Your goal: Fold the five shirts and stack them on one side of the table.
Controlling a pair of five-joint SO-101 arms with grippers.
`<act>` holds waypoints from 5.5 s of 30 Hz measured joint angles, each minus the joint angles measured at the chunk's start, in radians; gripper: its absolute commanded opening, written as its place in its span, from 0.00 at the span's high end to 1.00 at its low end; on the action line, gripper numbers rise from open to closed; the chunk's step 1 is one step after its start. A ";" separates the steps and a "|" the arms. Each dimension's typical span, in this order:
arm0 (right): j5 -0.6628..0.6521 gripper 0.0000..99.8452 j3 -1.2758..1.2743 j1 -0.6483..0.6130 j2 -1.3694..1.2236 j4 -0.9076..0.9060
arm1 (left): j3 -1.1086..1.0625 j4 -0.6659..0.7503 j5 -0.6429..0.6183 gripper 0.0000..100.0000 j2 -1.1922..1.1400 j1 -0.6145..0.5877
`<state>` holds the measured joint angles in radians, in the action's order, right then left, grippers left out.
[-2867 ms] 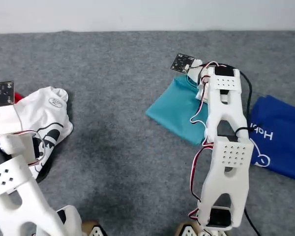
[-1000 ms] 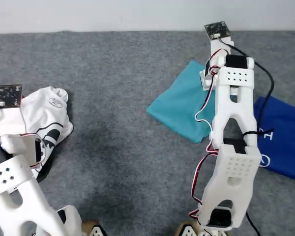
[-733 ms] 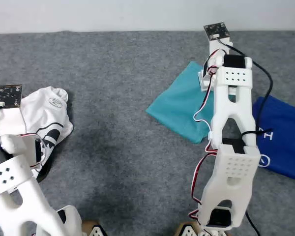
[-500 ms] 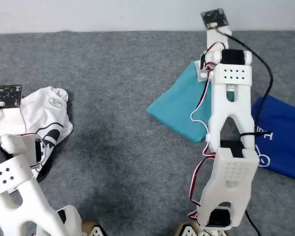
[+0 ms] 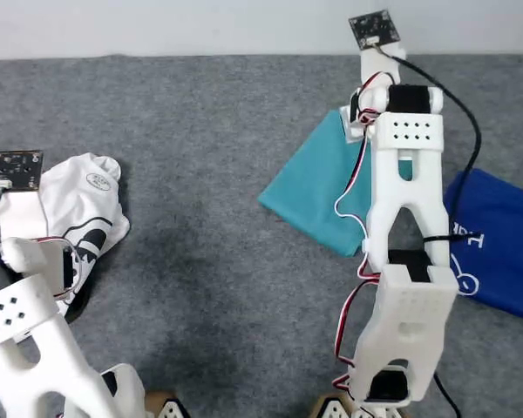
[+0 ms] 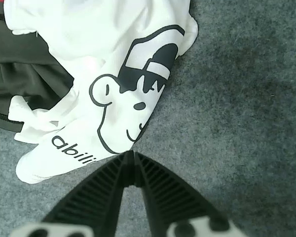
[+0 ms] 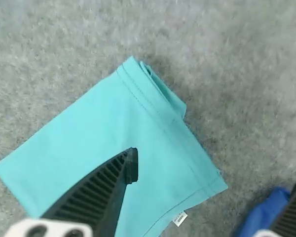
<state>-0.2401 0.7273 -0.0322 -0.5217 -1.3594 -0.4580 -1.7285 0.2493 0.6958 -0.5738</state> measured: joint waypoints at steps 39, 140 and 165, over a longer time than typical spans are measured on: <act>0.195 0.94 0.000 -0.112 -0.405 0.540 | -0.061 0.000 0.006 1.00 0.000 0.000; 0.341 0.99 0.221 0.071 -0.034 -0.394 | -0.061 0.000 0.006 1.00 0.000 -0.002; -0.064 0.99 0.015 0.578 0.063 -0.325 | -0.061 0.000 0.006 1.00 0.000 -0.002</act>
<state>-0.3046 0.7426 0.5462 -0.4588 -1.6847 -0.5194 -1.7285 0.2555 0.6958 -0.5754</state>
